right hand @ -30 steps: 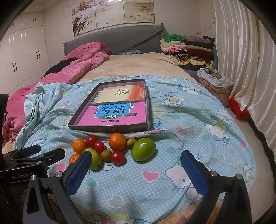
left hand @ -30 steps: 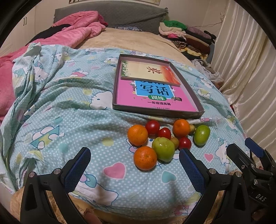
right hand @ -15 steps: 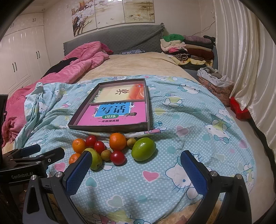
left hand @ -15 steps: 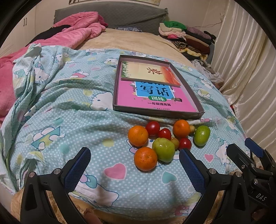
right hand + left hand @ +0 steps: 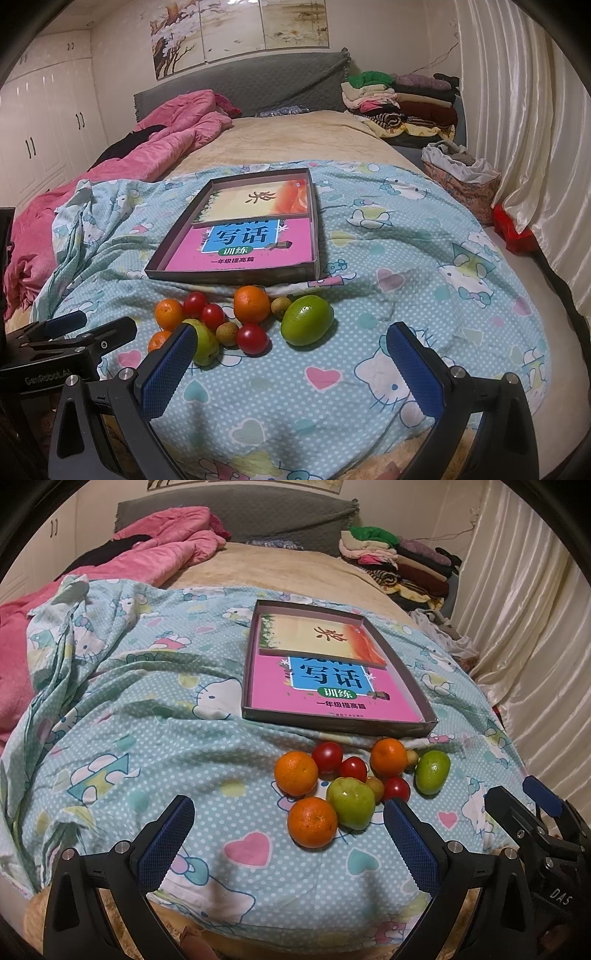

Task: Organize fruits

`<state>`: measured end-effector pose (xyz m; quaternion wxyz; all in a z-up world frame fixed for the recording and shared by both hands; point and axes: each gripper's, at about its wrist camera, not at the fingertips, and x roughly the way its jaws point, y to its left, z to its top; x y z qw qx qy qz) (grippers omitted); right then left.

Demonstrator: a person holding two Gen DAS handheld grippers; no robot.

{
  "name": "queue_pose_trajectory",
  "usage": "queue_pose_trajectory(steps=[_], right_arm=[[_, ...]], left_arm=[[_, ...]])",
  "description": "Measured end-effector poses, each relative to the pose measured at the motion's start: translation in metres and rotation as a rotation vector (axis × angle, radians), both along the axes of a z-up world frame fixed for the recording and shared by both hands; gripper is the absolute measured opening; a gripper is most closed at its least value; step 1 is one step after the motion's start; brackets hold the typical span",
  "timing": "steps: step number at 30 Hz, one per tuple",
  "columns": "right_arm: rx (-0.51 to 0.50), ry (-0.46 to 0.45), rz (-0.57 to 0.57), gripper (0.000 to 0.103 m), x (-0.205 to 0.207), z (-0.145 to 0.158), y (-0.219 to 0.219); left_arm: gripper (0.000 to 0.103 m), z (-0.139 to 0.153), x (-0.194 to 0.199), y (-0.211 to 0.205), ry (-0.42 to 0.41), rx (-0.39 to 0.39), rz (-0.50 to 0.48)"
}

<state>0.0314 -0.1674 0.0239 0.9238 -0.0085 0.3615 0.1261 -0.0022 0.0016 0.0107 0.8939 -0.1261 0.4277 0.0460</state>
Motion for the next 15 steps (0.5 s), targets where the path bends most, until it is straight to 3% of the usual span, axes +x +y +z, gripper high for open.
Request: queue_pose_trajectory(steps=[9,15], right_arm=[[0.005,0.001,-0.010,0.103,0.007,-0.002,0.000],[0.008,0.026,-0.020,0.103,0.016,-0.008,-0.001]], left_arm=[[0.102,-0.007,0.002,0.004,0.028,0.010,0.014],[0.102,-0.021,0.008,0.007,0.096,0.012,-0.010]])
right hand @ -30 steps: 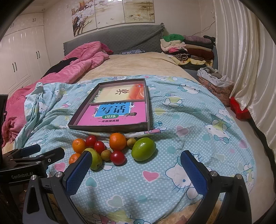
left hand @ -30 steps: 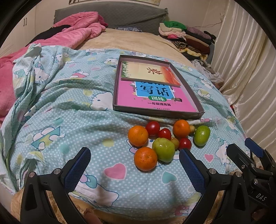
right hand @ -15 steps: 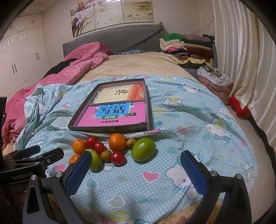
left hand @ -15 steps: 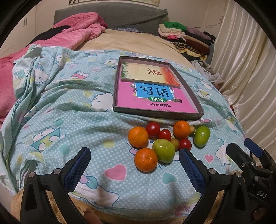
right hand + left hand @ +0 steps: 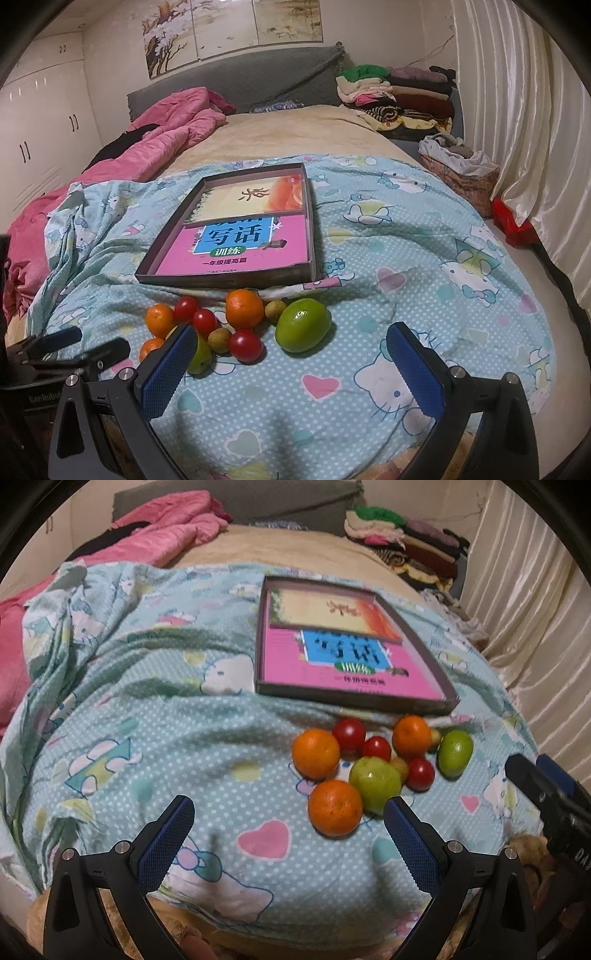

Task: Organize fruits
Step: 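Close the right tool on the green lime while the left tool grasps an orange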

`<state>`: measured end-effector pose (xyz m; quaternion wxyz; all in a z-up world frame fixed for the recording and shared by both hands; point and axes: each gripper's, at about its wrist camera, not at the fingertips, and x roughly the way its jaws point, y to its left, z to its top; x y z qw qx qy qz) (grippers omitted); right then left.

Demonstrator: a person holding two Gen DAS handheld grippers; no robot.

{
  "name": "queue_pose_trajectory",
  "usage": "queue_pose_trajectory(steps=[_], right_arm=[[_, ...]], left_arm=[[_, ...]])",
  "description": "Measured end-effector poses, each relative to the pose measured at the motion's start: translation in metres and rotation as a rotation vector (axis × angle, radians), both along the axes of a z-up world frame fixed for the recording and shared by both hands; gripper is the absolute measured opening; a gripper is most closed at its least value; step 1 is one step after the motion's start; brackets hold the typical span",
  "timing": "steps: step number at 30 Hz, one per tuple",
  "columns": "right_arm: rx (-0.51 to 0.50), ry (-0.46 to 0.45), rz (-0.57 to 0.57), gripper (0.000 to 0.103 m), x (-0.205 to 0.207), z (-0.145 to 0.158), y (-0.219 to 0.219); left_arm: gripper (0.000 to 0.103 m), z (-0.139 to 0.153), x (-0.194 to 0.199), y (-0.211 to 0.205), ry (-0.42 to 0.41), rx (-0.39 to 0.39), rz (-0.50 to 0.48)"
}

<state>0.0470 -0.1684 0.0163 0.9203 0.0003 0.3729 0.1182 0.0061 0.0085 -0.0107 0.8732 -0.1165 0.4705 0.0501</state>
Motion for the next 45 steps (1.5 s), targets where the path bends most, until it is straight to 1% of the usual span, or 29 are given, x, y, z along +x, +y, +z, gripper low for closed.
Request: queue_pose_trajectory(steps=[4,11,13,15,19,21,24,25,26,28,29,31,32,34,36,39,41,45], right_arm=[[-0.010,0.031,-0.025,0.103,0.008,-0.006,-0.002],[-0.019,0.095,-0.066,0.103,0.024,-0.020,-0.008],[-0.024,0.108,-0.070,0.103,0.029,-0.025,-0.009],[-0.034,0.131,-0.074,0.103,0.036,-0.030,-0.008],[-0.041,0.178,-0.071,0.103,0.048,-0.044,-0.007],[-0.042,0.185,-0.070,0.103,0.051,-0.048,-0.006],[-0.036,0.192,-0.056,0.090,0.056,-0.053,-0.004],[-0.039,0.198,-0.053,0.088,0.058,-0.055,-0.003],[-0.038,0.202,-0.050,0.086,0.059,-0.057,-0.003],[-0.027,0.215,-0.038,0.077,0.062,-0.060,-0.002],[-0.022,0.221,-0.030,0.075,0.063,-0.062,-0.001],[-0.014,0.228,-0.014,0.066,0.066,-0.065,0.001],[-0.013,0.232,-0.006,0.065,0.067,-0.065,0.002],[-0.011,0.238,0.009,0.057,0.069,-0.067,0.005],[-0.009,0.239,0.024,0.052,0.071,-0.069,0.007],[-0.007,0.239,0.028,0.051,0.073,-0.070,0.006],[0.007,0.243,0.027,0.051,0.076,-0.072,0.005],[0.020,0.246,0.034,0.050,0.081,-0.075,0.005]], left_arm=[[0.102,-0.007,0.003,-0.003,0.026,-0.015,-0.039],[0.101,-0.014,0.007,-0.011,0.046,-0.022,-0.086],[0.098,-0.018,0.009,-0.012,0.063,-0.031,-0.091],[0.097,-0.020,0.010,-0.012,0.075,-0.036,-0.093],[0.091,-0.023,0.013,-0.014,0.076,-0.040,-0.106],[0.089,-0.025,0.015,-0.015,0.081,-0.044,-0.113],[0.083,-0.027,0.016,-0.017,0.086,-0.047,-0.123],[0.081,-0.027,0.017,-0.017,0.087,-0.046,-0.124],[0.081,-0.027,0.018,-0.017,0.086,-0.044,-0.127],[0.081,-0.028,0.019,-0.017,0.087,-0.045,-0.129],[0.081,-0.028,0.019,-0.016,0.089,-0.047,-0.128],[0.081,-0.029,0.020,-0.015,0.094,-0.049,-0.125],[0.081,-0.030,0.021,-0.015,0.096,-0.050,-0.123],[0.080,-0.031,0.023,-0.013,0.099,-0.052,-0.121],[0.080,-0.033,0.024,-0.013,0.102,-0.056,-0.120],[0.079,-0.034,0.025,-0.012,0.104,-0.058,-0.120],[0.074,-0.035,0.025,-0.012,0.104,-0.054,-0.118],[0.071,-0.037,0.028,-0.013,0.102,-0.055,-0.127]])
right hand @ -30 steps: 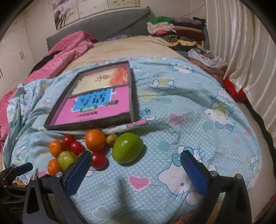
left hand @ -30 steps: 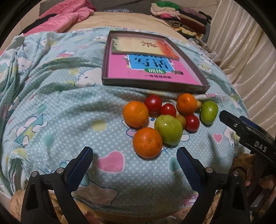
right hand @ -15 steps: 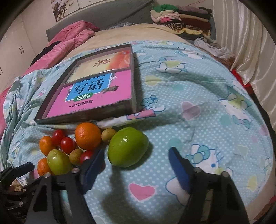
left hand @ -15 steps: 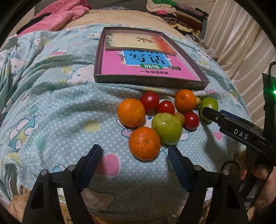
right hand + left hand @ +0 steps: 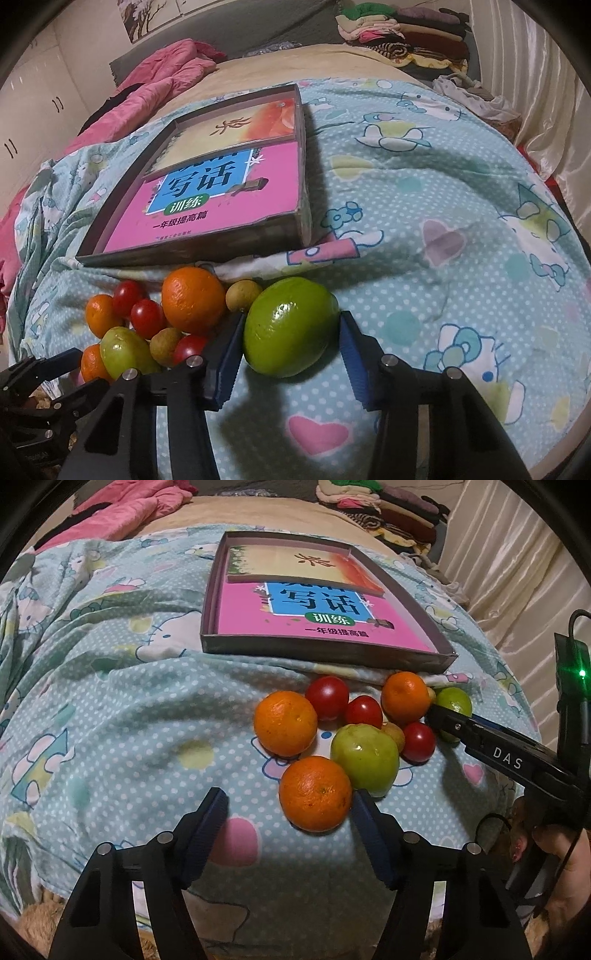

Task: Organize fruits
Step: 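Close the right tool on the green lime while the left tool grasps an orange, then lift the lime with the right tool toward the tray while the left tool carries the orange there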

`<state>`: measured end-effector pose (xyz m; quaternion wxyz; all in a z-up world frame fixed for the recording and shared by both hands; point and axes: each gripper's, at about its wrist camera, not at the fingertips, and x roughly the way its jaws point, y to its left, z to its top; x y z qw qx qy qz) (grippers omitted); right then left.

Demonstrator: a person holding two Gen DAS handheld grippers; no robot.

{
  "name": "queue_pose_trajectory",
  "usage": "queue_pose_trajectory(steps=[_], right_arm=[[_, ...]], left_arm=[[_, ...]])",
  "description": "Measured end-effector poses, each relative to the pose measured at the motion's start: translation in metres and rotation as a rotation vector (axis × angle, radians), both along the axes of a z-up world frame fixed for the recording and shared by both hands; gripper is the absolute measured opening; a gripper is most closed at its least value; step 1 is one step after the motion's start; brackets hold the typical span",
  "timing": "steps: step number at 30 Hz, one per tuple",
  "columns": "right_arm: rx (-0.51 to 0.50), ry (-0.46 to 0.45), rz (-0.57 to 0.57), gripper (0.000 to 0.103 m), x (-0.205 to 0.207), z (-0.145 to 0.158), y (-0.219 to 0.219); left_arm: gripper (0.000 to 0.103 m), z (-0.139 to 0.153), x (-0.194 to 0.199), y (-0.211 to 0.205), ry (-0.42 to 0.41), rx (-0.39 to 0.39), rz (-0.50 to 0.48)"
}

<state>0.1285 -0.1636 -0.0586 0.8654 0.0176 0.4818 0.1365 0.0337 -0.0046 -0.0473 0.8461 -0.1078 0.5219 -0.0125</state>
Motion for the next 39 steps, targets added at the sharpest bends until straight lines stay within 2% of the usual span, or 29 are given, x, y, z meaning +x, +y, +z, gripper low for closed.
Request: queue_pose_trajectory(steps=[11,12,13,16,24,31,35,39], right_arm=[[0.045,0.007,0.005,0.050,0.003,-0.003,-0.003],[0.049,0.007,0.005,0.050,0.002,-0.003,-0.004],[0.053,0.006,0.004,0.050,0.002,-0.002,-0.004],[0.067,0.000,0.002,0.050,0.001,-0.001,-0.006],[0.104,-0.042,-0.022,0.049,-0.005,0.010,-0.015],[0.127,-0.096,-0.014,0.049,-0.011,0.022,-0.016],[0.138,-0.132,-0.006,0.049,-0.014,0.029,-0.016],[0.142,-0.168,0.010,0.050,-0.015,0.036,-0.015]], left_arm=[[0.065,-0.007,0.009,-0.004,0.010,-0.015,-0.018],[0.059,-0.007,0.009,-0.006,0.008,-0.019,-0.025],[0.049,-0.007,0.010,-0.006,0.005,-0.031,-0.033],[0.042,-0.007,0.011,-0.009,0.000,-0.049,-0.051],[0.041,0.001,0.007,-0.003,-0.020,-0.096,-0.048],[0.041,0.019,-0.004,-0.002,-0.080,-0.084,-0.054],[0.041,0.030,-0.006,0.004,-0.120,-0.122,-0.049],[0.041,0.041,-0.006,0.005,-0.170,-0.070,-0.042]])
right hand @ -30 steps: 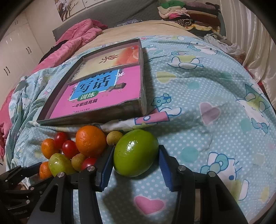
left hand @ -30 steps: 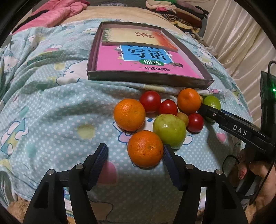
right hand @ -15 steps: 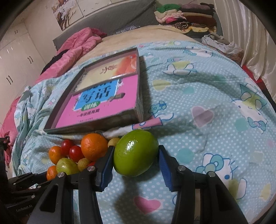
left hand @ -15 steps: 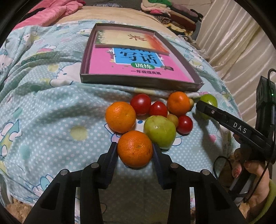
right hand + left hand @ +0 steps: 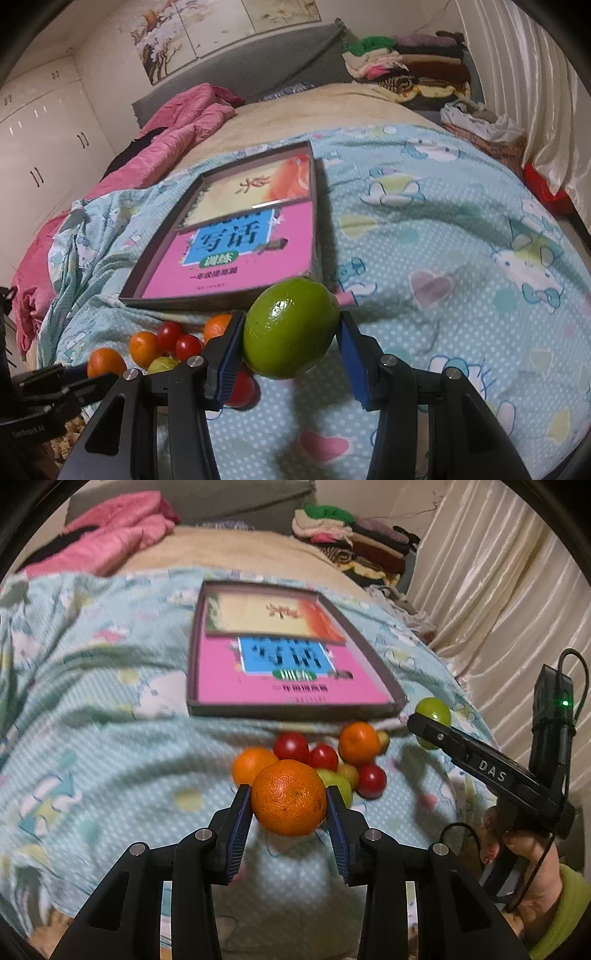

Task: Organize fruits
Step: 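Lift the lime with the right tool toward the tray while the left tool carries the orange there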

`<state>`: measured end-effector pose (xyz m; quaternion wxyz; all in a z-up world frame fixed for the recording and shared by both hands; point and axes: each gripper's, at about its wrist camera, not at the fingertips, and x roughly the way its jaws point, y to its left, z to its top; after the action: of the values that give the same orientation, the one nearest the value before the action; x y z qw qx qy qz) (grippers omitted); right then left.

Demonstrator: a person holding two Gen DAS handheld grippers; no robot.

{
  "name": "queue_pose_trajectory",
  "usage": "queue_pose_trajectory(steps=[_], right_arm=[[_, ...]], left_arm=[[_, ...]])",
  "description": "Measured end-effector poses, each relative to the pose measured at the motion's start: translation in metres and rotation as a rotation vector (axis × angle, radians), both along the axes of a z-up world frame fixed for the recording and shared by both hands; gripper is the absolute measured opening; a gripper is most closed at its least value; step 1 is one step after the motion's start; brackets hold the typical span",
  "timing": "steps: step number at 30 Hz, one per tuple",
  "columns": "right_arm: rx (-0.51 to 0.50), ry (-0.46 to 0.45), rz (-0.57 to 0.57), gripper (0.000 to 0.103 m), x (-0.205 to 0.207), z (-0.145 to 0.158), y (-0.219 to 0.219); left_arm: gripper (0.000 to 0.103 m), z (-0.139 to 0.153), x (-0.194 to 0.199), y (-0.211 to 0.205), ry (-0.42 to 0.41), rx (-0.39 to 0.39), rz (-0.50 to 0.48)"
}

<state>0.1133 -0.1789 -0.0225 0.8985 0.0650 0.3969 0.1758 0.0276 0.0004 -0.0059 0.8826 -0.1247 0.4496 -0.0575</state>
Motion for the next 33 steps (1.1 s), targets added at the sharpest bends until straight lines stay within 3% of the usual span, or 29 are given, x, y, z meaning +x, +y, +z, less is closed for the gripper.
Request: queue_pose_trajectory(steps=[21,33], right_arm=[[-0.017,-0.117,0.063,0.050,0.010,0.018,0.020],[-0.036,-0.125,0.101,0.049,0.018,0.016,0.029]], left_arm=[[0.041,0.015,0.037,0.025,-0.066,0.013,0.094],[0.041,0.017,0.054,0.020,-0.082,0.041,0.102]])
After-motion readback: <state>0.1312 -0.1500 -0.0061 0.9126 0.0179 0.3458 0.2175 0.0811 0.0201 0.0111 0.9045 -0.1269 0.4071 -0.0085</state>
